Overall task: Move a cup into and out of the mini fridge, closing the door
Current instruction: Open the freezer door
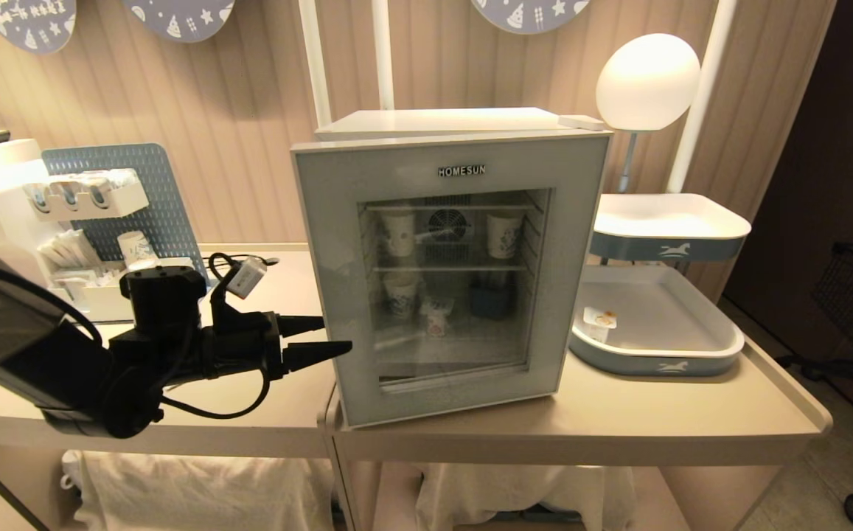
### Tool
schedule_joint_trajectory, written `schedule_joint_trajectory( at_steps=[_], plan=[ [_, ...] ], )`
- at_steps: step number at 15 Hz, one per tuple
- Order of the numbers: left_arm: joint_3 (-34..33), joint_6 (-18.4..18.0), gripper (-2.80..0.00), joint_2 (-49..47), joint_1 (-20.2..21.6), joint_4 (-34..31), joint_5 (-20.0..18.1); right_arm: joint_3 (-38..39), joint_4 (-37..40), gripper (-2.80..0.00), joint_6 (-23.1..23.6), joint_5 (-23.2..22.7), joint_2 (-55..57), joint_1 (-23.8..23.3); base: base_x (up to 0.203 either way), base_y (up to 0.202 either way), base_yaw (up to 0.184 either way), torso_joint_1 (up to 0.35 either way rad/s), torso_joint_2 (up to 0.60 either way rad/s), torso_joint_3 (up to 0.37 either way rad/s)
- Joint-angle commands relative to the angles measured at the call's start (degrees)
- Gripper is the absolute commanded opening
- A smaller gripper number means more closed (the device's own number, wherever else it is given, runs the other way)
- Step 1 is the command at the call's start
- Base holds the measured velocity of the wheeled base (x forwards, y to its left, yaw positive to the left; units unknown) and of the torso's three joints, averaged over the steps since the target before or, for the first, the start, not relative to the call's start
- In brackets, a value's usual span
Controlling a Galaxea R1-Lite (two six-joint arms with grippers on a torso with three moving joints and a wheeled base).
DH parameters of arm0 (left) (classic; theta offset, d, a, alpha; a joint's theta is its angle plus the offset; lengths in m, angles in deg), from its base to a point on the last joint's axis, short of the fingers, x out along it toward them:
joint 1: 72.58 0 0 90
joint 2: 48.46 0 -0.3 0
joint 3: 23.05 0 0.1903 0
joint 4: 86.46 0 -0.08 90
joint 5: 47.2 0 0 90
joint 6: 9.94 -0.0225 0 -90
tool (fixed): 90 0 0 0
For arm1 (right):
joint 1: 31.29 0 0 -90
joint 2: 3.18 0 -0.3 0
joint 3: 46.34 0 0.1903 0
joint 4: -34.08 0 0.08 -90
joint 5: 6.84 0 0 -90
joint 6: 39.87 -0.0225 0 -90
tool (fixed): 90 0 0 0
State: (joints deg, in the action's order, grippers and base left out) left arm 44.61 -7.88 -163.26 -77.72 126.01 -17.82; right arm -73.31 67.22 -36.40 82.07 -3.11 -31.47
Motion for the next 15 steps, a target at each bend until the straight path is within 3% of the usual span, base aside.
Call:
schedule_joint_trajectory(
  at_steps=[1, 5, 7, 8, 10, 12, 15],
  plan=[
    [-2.8, 0.0, 0.00, 4.8, 0.0, 0.3, -0.2, 0.0, 0.1, -2.80, 0.0, 0.0, 0.0, 0.0, 0.000, 0.000, 0.000, 0.000, 0.00, 0.000],
    [-11.3, 0.2, 0.00, 14.6, 0.8, 0.2, 1.0, 0.0, 0.1, -2.80, 0.0, 0.0, 0.0, 0.0, 0.000, 0.000, 0.000, 0.000, 0.00, 0.000],
    [-15.0, 0.1, 0.00, 17.8, 4.3, 0.2, 2.8, 0.0, 0.1, -2.80, 0.0, 0.0, 0.0, 0.0, 0.000, 0.000, 0.000, 0.000, 0.00, 0.000],
    [-16.4, 0.1, -2.80, 18.9, 6.5, 0.2, 3.6, 0.0, 0.0, -2.80, 0.0, 0.0, 0.0, 0.0, 0.000, 0.000, 0.000, 0.000, 0.00, 0.000],
    [-17.5, 0.2, -2.80, 19.7, 10.9, 0.1, 4.0, 0.0, 0.1, -2.80, 0.0, 0.0, 0.0, 0.0, 0.000, 0.000, 0.000, 0.000, 0.00, 0.000],
    [-16.4, 0.4, -2.80, 17.7, 12.7, 0.0, 5.0, 0.0, 0.1, -2.80, 0.0, 0.0, 0.0, 0.0, 0.000, 0.000, 0.000, 0.000, 0.00, 0.000],
    [-14.3, 0.2, -2.80, 12.9, 11.1, -0.4, 12.8, 0.0, 0.1, -2.80, 0.0, 0.0, 0.0, 0.0, 0.000, 0.000, 0.000, 0.000, 0.00, 0.000]
  ],
)
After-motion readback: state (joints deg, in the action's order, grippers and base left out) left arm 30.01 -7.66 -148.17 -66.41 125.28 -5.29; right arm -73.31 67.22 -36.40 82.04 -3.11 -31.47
